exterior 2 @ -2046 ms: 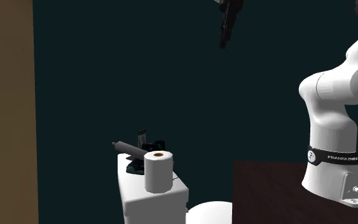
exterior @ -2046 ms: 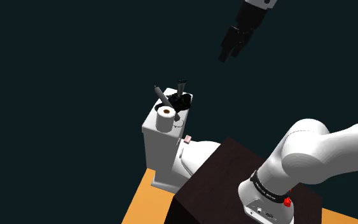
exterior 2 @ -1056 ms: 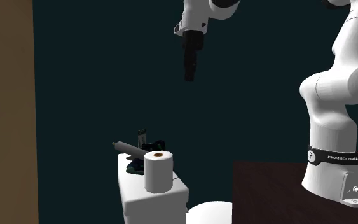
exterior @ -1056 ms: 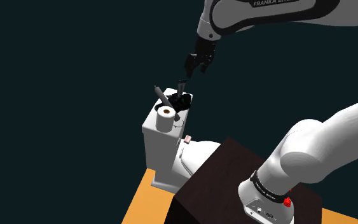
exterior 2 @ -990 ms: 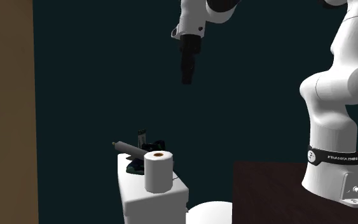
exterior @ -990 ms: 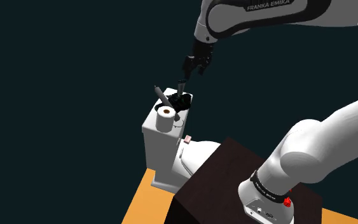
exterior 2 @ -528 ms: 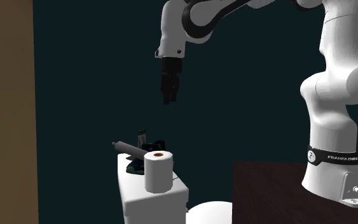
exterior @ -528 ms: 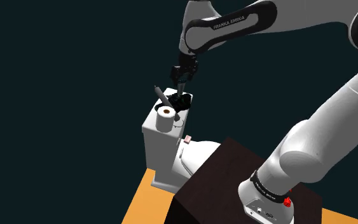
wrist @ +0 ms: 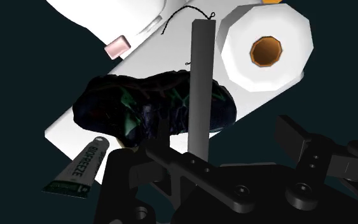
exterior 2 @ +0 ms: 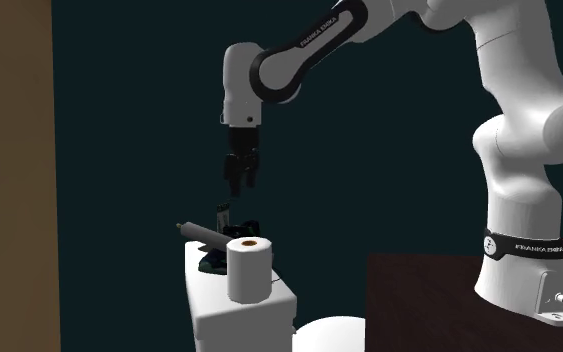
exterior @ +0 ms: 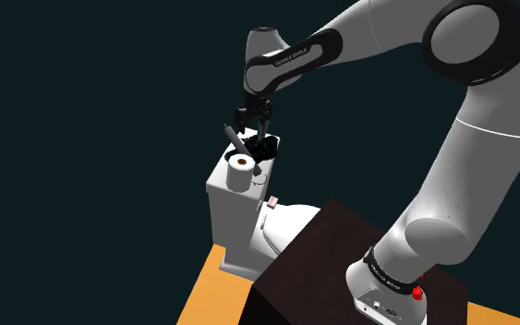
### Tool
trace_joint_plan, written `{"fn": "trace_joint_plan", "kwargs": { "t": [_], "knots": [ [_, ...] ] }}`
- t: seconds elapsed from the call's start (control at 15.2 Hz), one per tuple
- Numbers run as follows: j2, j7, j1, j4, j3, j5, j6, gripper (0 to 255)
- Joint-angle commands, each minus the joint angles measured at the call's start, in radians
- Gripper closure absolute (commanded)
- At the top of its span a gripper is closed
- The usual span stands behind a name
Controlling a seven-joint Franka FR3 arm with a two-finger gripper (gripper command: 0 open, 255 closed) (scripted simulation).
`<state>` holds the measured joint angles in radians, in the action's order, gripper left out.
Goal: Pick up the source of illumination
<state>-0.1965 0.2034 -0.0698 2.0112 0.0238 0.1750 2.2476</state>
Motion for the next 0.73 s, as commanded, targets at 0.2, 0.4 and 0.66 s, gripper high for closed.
{"fn": "trace_joint_plan", "kwargs": {
  "t": [0.2,0.4,0.66],
  "knots": [
    [-0.197,0.032,-0.003,-0.147,0.015,0.017,0.031,0],
    [-0.316,0.044,-0.006,-0.255,0.024,0.021,0.031,0],
    [-0.377,0.053,-0.008,-0.286,0.028,0.024,0.058,0]
  ]
}}
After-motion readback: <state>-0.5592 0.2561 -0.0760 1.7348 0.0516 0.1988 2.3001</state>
